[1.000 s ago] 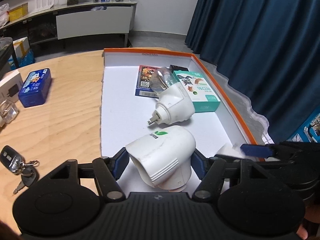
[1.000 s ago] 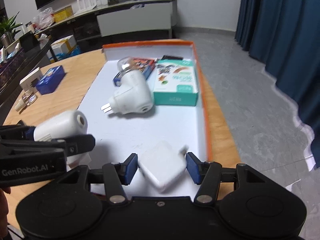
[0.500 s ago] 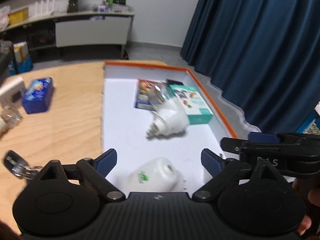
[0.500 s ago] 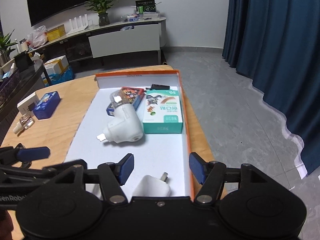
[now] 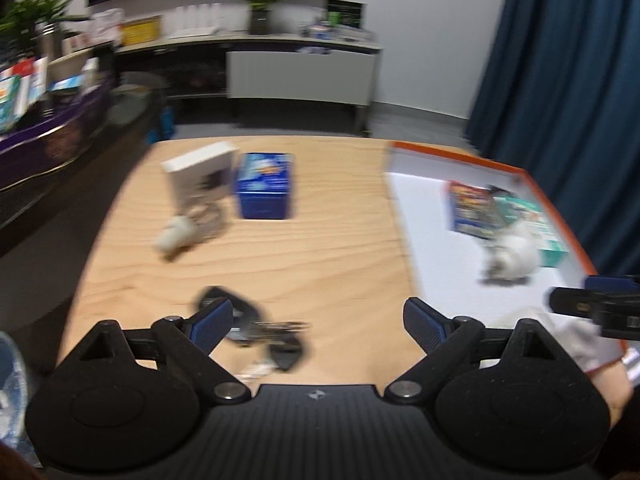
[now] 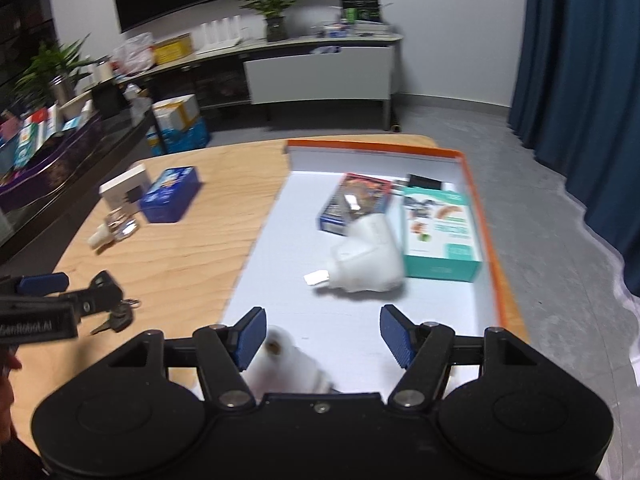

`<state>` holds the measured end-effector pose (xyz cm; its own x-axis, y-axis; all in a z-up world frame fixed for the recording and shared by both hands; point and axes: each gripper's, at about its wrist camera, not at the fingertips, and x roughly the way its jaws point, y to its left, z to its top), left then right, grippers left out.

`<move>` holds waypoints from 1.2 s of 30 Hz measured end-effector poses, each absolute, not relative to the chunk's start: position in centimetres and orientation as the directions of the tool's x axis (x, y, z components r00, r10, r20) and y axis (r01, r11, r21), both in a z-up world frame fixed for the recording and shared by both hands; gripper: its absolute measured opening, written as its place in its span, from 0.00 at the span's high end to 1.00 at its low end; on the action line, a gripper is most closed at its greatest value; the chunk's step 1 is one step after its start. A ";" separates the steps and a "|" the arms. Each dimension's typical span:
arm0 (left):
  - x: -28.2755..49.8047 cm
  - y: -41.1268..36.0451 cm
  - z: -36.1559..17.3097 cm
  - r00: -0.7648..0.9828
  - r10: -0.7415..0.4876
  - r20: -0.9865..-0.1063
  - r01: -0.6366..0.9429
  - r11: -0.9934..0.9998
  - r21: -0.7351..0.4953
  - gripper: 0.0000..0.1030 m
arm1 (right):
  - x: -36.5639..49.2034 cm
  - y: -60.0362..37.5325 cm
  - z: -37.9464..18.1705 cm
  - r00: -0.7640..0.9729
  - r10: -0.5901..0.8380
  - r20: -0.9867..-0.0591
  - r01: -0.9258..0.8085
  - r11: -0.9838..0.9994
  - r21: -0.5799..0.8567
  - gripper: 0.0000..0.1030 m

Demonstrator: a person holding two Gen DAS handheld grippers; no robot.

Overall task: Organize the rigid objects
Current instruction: 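Grasp the clear glass bottle with the left tool while the right tool grasps the blue tin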

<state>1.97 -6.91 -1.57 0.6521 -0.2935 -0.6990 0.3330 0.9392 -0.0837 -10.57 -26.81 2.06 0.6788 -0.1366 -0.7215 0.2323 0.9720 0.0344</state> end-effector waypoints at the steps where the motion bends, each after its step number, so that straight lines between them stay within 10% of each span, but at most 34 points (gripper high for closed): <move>1: 2.4 -6.1 -1.7 0.659 -0.275 -0.700 0.316 0.946 -0.075 0.08 | -10.3 -26.4 2.0 0.680 -0.129 -0.722 0.222 0.975 0.034 0.26; 23: 16.3 -3.3 -6.2 0.691 -0.213 -0.690 0.362 0.929 0.076 0.04 | -2.7 -21.8 0.6 0.675 -0.037 -0.737 0.091 0.995 0.033 0.26; 27: 17.2 -3.1 -7.3 0.675 -0.239 -0.698 0.382 0.923 0.054 0.16 | -0.8 -21.9 0.0 0.668 -0.024 -0.744 0.088 0.995 0.047 0.26; 30: 16.9 -2.7 -7.0 0.674 -0.275 -0.685 0.402 0.915 0.027 0.49 | 0.7 -21.7 -0.5 0.664 -0.008 -0.748 0.080 0.995 0.060 0.26; 36: 15.5 -2.4 -5.7 0.640 -0.256 -0.725 0.373 0.928 0.002 0.52 | 4.9 -20.1 -1.1 0.660 0.056 -0.749 0.054 0.991 0.122 0.26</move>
